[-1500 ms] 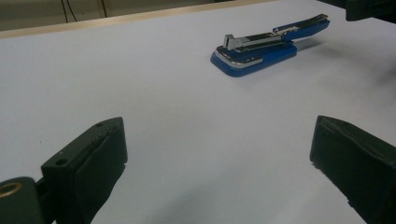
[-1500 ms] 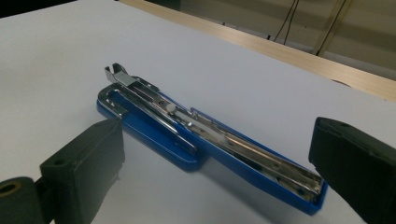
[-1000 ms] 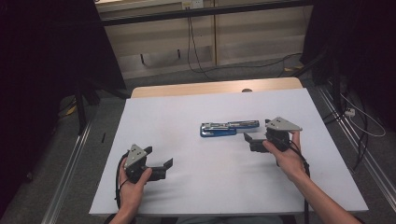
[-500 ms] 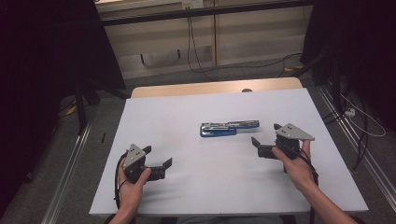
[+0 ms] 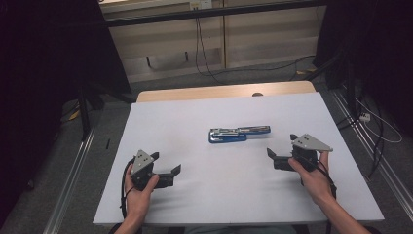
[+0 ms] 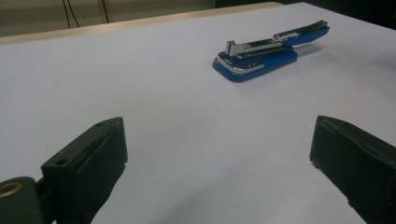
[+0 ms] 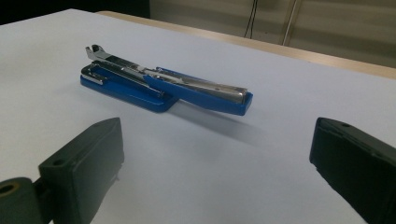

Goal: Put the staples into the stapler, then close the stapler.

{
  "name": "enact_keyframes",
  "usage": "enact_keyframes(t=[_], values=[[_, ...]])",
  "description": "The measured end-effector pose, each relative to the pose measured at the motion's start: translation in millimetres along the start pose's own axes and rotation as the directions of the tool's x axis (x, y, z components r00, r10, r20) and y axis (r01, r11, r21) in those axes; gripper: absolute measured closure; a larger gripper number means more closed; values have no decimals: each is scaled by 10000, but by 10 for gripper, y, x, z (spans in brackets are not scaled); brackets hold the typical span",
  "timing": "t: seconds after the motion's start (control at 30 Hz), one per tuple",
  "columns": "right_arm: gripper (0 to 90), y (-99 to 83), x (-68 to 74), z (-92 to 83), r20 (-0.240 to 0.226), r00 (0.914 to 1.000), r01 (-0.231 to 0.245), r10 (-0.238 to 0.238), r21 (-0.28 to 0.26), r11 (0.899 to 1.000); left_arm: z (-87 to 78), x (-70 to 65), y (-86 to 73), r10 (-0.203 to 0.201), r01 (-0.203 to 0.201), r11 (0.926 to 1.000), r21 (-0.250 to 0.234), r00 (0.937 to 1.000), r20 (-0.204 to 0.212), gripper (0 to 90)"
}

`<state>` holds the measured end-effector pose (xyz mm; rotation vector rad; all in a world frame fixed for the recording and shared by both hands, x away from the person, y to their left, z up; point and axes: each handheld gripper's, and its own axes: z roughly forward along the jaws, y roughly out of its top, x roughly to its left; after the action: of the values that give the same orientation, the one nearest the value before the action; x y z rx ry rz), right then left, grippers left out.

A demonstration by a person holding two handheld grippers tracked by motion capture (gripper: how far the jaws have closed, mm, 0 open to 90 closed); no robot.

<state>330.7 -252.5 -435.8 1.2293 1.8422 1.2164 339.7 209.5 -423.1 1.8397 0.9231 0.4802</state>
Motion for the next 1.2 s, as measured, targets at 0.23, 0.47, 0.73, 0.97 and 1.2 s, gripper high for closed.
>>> enact_keyframes(t=[0.23, 0.47, 0.73, 0.97, 1.2], values=[[29, 7, -61, 55, 122, 9999, -78, 78, 34, 10000, 94, 50, 26, 59, -56, 9997, -239, 9999, 135, 48], [29, -7, -65, 171, 29, 10000, 16, -17, 470, 9989, 205, 19, 44, 71, -68, 9999, -94, 9993, 372, 46], [29, -17, -38, 210, -392, 9991, 176, -141, 905, 9957, 445, 56, 118, 183, -207, 9988, 439, 9983, 556, 43], [42, 27, -57, 268, -716, 9970, -245, 310, 906, 9956, 642, 33, 216, 430, -452, 9979, 474, 9980, 473, 81], [55, 67, -71, 286, -915, 9958, 5, 83, 952, 9955, 812, -34, 333, 693, -704, 9957, 602, 9974, 198, 81]])
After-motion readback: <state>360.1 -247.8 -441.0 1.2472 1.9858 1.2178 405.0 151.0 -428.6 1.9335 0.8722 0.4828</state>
